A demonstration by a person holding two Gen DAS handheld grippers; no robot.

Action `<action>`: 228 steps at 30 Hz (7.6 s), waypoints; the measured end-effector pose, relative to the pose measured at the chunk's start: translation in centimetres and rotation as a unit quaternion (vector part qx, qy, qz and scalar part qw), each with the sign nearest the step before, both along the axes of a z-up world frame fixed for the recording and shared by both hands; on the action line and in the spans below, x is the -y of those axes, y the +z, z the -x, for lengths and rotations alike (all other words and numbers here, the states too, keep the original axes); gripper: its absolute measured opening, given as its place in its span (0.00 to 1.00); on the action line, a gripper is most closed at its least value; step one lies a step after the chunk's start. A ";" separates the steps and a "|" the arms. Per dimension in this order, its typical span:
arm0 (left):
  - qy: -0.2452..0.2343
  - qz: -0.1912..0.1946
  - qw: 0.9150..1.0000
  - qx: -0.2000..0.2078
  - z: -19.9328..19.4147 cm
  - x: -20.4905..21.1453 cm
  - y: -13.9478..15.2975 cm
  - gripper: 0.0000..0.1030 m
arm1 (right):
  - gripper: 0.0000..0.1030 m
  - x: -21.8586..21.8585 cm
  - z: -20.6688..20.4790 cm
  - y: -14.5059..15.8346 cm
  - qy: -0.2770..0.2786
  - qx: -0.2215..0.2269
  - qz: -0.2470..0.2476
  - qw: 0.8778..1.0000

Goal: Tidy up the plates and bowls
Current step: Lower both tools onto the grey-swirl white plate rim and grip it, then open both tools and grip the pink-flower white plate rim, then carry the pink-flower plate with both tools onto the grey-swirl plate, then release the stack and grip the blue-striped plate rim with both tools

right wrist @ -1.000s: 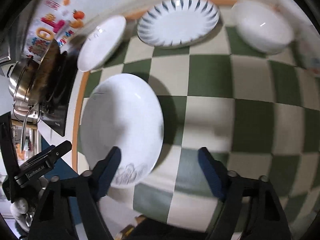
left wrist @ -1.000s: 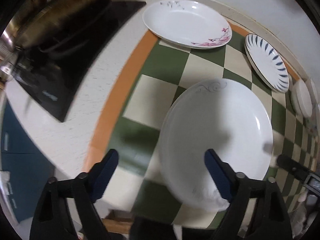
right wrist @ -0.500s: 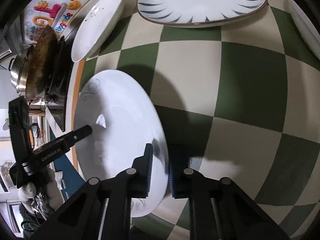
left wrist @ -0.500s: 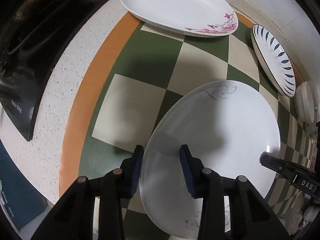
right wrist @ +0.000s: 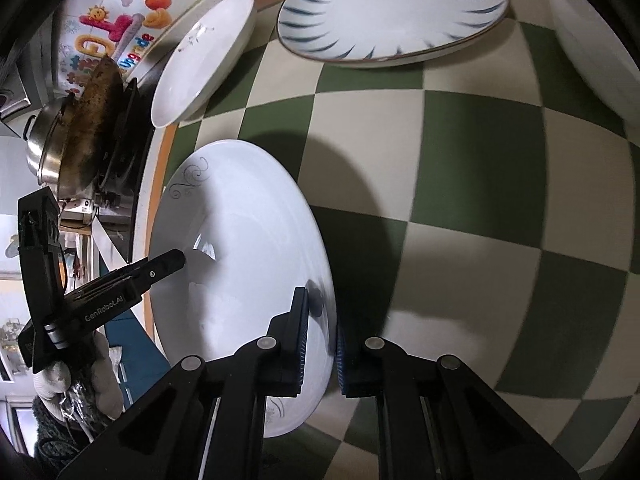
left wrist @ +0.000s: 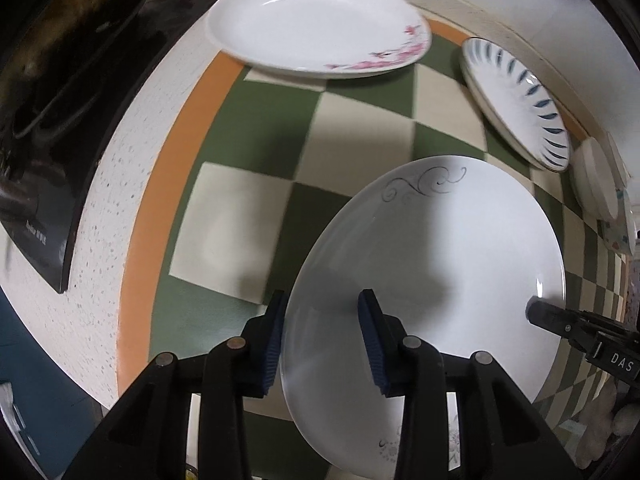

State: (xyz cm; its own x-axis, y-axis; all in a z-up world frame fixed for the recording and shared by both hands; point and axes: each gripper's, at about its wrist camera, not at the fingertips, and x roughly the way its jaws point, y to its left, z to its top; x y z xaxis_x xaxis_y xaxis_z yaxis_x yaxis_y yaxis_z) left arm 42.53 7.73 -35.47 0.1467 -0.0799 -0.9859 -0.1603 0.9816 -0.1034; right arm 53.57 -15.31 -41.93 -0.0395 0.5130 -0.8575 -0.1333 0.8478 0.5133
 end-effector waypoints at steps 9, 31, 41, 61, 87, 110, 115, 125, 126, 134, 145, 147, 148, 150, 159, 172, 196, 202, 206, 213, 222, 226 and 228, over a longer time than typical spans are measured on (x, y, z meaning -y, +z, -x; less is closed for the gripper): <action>-0.052 0.013 0.998 0.011 -0.3 5.9 2.0 0.33 | 0.13 6.3 1.6 2.7 -0.051 0.013 -0.001 0.999; -0.106 -0.001 0.994 -0.023 -0.5 12.0 -0.5 0.33 | 0.13 15.6 3.7 -1.0 -0.125 -0.023 0.008 0.992; -0.096 -0.006 0.995 -0.017 -1.2 12.8 -0.5 0.33 | 0.14 15.1 3.4 -1.4 -0.117 -0.026 0.009 0.993; 0.068 0.023 0.994 0.078 -9.2 -1.9 9.3 0.39 | 0.37 4.7 -5.1 11.0 -0.076 0.060 -0.027 0.995; 0.166 0.045 0.984 0.034 -15.9 -14.0 -2.4 0.27 | 0.17 -17.2 -28.8 -1.6 0.050 0.047 -0.001 0.998; 0.083 0.064 0.990 0.095 -11.0 -7.0 6.8 0.27 | 0.08 -6.2 -17.6 7.2 -0.010 0.118 -0.033 0.992; 0.038 0.071 0.992 0.099 -9.9 -4.1 8.4 0.27 | 0.08 -1.0 -12.9 10.8 -0.047 0.135 -0.051 0.989; -0.070 0.111 0.989 0.067 -7.0 3.8 7.2 0.27 | 0.08 9.1 -2.7 13.1 -0.129 0.139 -0.051 0.981; -0.077 0.111 0.989 0.062 -6.7 4.5 6.9 0.27 | 0.08 9.9 -1.7 12.8 -0.134 0.138 -0.045 0.980; -0.138 0.093 0.986 0.012 -4.9 9.1 3.2 0.27 | 0.08 15.3 5.2 7.5 -0.193 0.083 -0.041 0.977; -0.173 0.045 0.984 -0.019 -3.4 11.2 1.2 0.27 | 0.08 16.3 8.8 1.8 -0.205 0.034 -0.035 0.978; -0.177 0.039 0.983 -0.018 -3.2 11.3 1.1 0.27 | 0.08 16.3 8.8 1.4 -0.202 0.030 -0.033 0.978; -0.178 0.036 0.983 -0.017 -3.2 11.4 1.2 0.27 | 0.08 16.3 8.8 1.3 -0.201 0.029 -0.032 0.979; -0.183 0.028 0.983 -0.014 -3.1 11.8 1.2 0.27 | 0.08 16.3 8.8 1.1 -0.198 0.028 -0.027 0.980; -0.179 0.024 0.983 -0.019 -3.0 13.0 0.9 0.28 | 0.08 16.8 8.7 0.9 -0.191 0.016 -0.020 0.981; -0.176 0.034 0.983 -0.048 -2.8 13.3 0.0 0.27 | 0.08 17.3 8.6 1.2 -0.195 -0.006 -0.001 0.981; -0.085 0.007 0.995 0.058 -13.4 10.6 9.3 0.31 | 0.39 14.1 -2.3 11.6 -0.162 0.087 -0.010 0.983; -0.046 0.007 0.999 0.025 -18.5 8.2 6.2 0.30 | 0.40 11.5 -11.8 11.1 -0.130 0.094 0.017 0.987; -0.028 0.021 0.999 -0.012 -21.0 7.2 2.6 0.30 | 0.40 10.2 -17.2 8.4 -0.104 0.074 0.040 0.991; -0.026 0.037 0.998 -0.052 -23.0 7.1 -1.9 0.30 | 0.40 8.4 -22.8 2.7 -0.058 0.023 0.082 0.995; -0.041 0.053 0.997 -0.039 -23.2 8.5 -2.4 0.16 | 0.14 7.7 -23.7 -1.6 -0.024 -0.016 0.102 0.994; -0.035 0.054 0.997 -0.040 -23.3 8.5 -2.2 0.16 | 0.13 7.8 -23.3 -1.3 -0.018 -0.007 0.102 0.995; -0.033 0.051 0.998 -0.035 -23.2 8.5 -1.6 0.16 | 0.12 7.9 -23.2 -1.2 -0.017 -0.008 0.098 0.995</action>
